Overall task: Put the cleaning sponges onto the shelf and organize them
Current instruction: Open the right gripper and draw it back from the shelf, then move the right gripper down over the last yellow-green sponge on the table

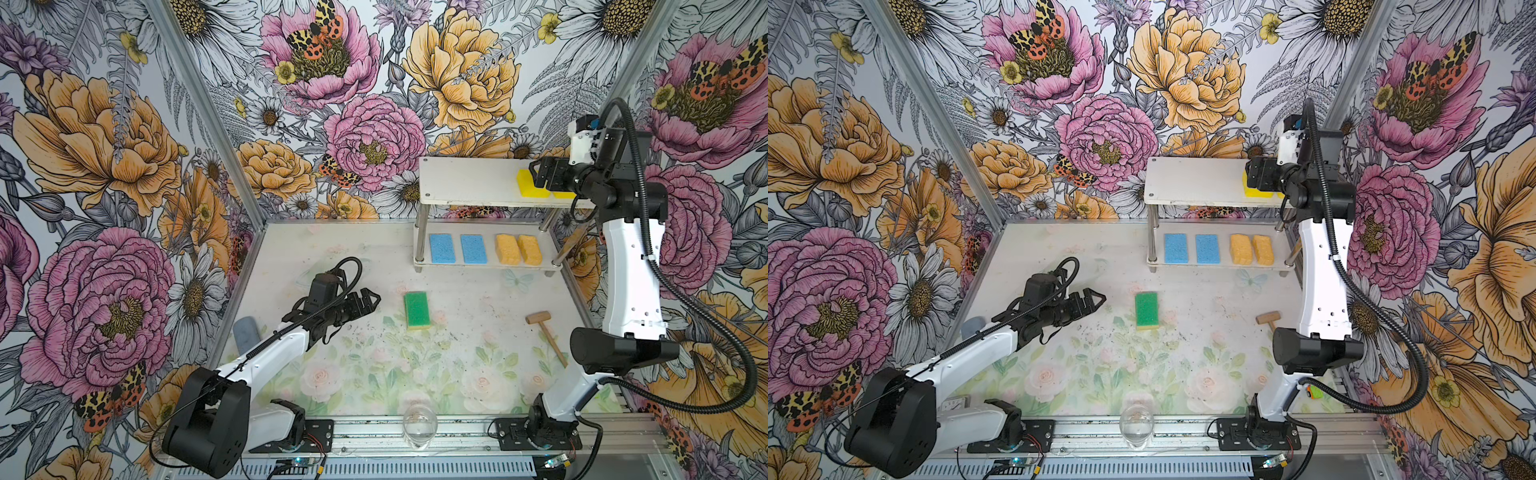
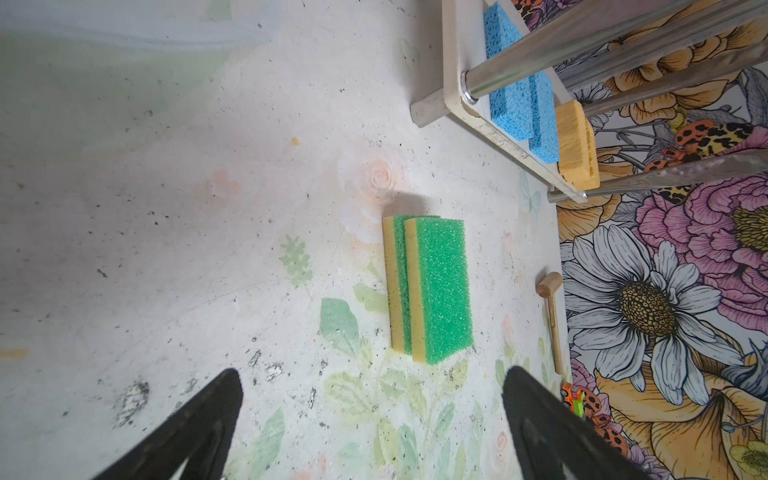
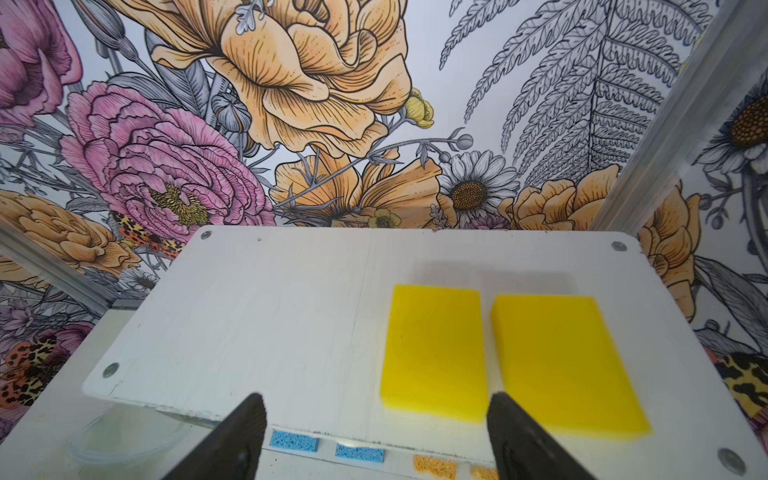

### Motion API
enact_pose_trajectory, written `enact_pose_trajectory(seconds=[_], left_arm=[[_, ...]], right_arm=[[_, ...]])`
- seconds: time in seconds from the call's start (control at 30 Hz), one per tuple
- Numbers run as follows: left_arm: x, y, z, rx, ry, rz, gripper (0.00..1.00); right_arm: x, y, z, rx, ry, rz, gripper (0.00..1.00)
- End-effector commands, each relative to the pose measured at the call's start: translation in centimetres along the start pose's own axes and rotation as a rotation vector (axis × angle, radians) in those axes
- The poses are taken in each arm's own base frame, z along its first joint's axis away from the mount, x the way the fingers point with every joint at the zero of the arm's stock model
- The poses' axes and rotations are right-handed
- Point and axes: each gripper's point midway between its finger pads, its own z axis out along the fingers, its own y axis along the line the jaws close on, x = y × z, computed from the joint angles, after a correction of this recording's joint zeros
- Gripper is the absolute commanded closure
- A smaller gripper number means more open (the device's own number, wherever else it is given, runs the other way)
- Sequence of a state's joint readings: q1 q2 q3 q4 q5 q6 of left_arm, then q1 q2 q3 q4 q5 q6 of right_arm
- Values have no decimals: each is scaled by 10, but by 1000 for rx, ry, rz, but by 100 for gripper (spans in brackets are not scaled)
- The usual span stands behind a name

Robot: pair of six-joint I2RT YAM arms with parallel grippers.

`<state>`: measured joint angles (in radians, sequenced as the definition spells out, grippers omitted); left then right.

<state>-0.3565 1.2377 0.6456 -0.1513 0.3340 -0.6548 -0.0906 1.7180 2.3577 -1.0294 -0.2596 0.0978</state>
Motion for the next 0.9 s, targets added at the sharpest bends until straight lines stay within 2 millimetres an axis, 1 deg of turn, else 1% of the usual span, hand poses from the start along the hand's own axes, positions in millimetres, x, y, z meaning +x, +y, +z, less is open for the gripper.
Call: enact_pose_trajectory(seconds=[0.0,0.1,0.2,0.37,0.43,0.6,0.73,0.8,0.87], left_arm=[[-2,-1,-1,21,-12,3,1],[-2,0,0,20,-12,3,1],[-3,-1,1,23,-10,2,1],[-3,-2,3,26,-7,-1,1],[-3,-1,5,25,-1,-4,1],[-2,-4,9,29,8,1,1],[-1,-4,13,30,13,-3,1],[-1,-5,15,31,15,-3,1],[1,-6,16,32,24,-2,1]], right_arm=[[6,24,-18,-68,1,19,14],[28,41,-23,-104,48,27,13],[50,58,-34,-133,88,24,13],[93,79,-46,-178,143,74,12],[110,84,-48,-188,159,95,12],[146,92,-56,-203,192,142,11],[176,103,-53,-226,232,190,11],[192,110,-48,-239,252,215,11],[214,119,-37,-258,288,240,11]])
